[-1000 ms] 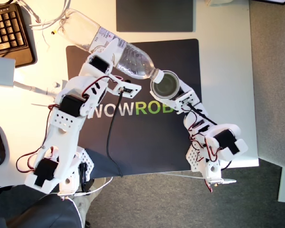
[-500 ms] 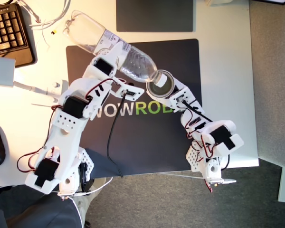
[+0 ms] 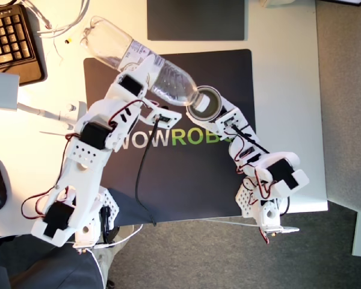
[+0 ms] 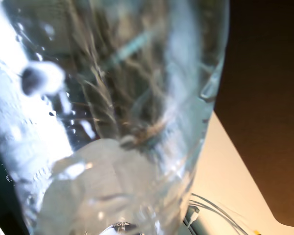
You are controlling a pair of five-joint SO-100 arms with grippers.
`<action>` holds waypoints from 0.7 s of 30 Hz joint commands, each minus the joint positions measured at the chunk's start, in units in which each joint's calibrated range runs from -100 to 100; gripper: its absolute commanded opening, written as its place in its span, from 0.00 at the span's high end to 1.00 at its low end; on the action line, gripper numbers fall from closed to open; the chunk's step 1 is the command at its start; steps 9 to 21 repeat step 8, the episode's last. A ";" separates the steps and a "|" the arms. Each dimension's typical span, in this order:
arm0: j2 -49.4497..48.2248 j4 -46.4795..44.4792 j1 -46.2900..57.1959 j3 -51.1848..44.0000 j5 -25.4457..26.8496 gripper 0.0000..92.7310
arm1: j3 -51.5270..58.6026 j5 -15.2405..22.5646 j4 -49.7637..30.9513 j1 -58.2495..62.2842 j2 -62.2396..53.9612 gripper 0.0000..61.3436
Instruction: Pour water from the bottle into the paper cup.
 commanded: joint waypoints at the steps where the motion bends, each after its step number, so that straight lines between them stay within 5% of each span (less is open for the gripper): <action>1: -11.09 -0.69 -0.36 -0.62 -0.10 1.00 | -4.69 -0.05 0.03 0.85 0.28 1.00; 21: -11.35 -0.78 -0.62 0.47 -0.10 1.00 | -6.50 -0.10 0.03 0.85 1.66 1.00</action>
